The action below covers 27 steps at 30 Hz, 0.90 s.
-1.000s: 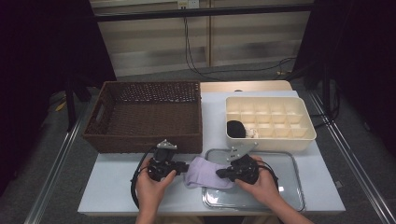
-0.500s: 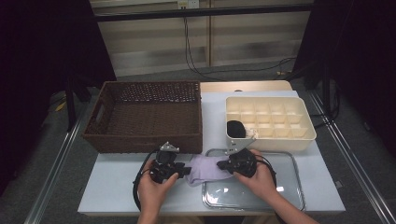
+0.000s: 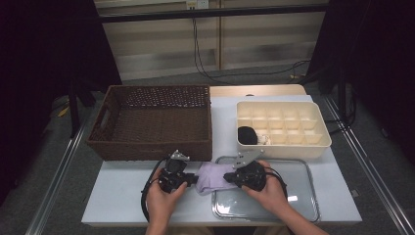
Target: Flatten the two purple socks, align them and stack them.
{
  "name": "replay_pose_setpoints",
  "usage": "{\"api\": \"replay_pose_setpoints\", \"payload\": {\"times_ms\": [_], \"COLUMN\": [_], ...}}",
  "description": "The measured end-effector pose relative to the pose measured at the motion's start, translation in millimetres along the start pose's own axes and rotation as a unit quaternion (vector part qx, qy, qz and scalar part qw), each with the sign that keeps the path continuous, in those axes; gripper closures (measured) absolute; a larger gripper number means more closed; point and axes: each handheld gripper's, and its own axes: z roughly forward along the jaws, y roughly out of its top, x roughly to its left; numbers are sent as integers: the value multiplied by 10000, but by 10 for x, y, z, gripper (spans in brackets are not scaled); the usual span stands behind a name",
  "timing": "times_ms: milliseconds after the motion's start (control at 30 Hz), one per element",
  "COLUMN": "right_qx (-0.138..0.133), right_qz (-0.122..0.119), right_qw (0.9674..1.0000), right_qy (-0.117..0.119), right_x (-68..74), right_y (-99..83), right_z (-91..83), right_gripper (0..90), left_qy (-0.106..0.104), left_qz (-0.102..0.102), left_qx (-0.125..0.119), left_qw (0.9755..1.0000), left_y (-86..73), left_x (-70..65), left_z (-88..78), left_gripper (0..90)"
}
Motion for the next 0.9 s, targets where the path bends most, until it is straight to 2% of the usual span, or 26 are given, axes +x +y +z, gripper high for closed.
{"api": "replay_pose_setpoints", "payload": {"times_ms": [67,233,267,433,567,633,667,733,767,800,833,900], "right_qx": [28,-128,-191,-267,-271,-184,-114,3,-10,-63,-115,-203], "right_qz": [-55,102,119,95,144,157,164,157,197,196,222,209], "right_qw": [10000,9998,9997,9992,9987,9987,9986,9987,9988,9989,9989,9992], "right_qy": [-34,70,108,292,412,455,480,477,456,428,396,271], "right_x": [10,-14,-13,24,36,38,39,45,47,36,27,9], "right_y": [17,26,43,72,41,7,-14,-54,-70,-79,-76,-54], "right_z": [-7,-54,-104,-181,-208,-182,-158,-104,-87,-86,-93,-122], "right_gripper": [900,900,900,900,900,900,900,900,896,858,815,822], "left_qy": [5,-44,-67,-160,-270,-280,-261,-59,-59,-182,-179,-163], "left_qz": [19,9,-19,-61,-65,-55,-61,-32,-32,-96,-65,-87], "left_qx": [34,-94,-156,-164,-127,-89,-124,-212,-212,-279,-320,-290], "left_qw": [10000,9999,9999,9997,9995,9996,9996,9998,9998,9994,9993,9994], "left_y": [14,36,40,43,46,36,31,26,26,18,13,5], "left_x": [-8,-16,-12,1,11,8,3,13,13,27,31,24], "left_z": [-13,-89,-118,-146,-161,-137,-118,-102,-102,-100,-101,-88], "left_gripper": [832,831,830,829,829,824,810,653,624,615,594,607]}}
